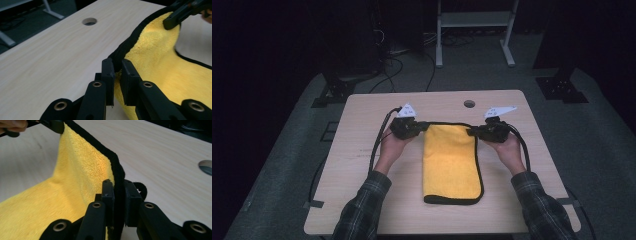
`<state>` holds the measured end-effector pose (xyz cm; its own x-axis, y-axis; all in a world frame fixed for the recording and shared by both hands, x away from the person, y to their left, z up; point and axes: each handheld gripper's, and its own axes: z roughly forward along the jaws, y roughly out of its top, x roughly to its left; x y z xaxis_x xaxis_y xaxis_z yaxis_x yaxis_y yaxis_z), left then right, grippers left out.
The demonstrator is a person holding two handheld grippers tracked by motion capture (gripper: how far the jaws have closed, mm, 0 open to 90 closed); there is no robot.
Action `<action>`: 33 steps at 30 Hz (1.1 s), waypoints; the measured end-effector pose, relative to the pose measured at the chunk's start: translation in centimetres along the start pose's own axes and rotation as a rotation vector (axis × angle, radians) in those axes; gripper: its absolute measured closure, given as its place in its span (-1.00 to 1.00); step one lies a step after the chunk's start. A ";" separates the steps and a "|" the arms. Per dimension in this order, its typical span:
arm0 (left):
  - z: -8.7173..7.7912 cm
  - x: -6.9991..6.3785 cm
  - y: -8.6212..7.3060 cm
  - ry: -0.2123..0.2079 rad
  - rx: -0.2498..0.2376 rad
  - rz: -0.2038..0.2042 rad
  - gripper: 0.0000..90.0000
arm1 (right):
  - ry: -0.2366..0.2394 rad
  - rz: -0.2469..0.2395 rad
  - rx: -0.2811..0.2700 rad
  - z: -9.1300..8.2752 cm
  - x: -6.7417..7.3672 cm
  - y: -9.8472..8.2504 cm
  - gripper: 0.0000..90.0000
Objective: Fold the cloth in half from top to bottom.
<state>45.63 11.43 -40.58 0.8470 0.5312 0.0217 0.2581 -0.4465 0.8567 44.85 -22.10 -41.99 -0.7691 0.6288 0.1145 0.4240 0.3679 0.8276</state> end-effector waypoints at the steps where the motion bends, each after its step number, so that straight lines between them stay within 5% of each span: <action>1: -0.2 -0.2 -0.2 -0.008 0.002 0.001 0.82 | 0.015 -0.008 -0.003 -0.2 0.3 -0.4 0.79; 5: -0.9 -1.3 -0.9 -0.040 0.015 0.012 0.82 | 0.040 -0.032 0.002 -0.7 1.5 -1.3 0.79; 13: -1.4 -3.1 -2.9 -0.118 0.018 -0.046 0.82 | 0.066 -0.029 0.029 -1.4 2.6 -2.9 0.79; 33: -4.9 -8.4 -4.7 -0.229 0.047 -0.012 0.82 | 0.106 -0.089 0.046 -4.5 7.5 -5.8 0.76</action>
<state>35.03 12.60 -42.25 0.9257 0.3618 -0.1106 0.2858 -0.4772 0.8311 34.44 -22.61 -43.46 -0.8495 0.5177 0.1012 0.3717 0.4513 0.8112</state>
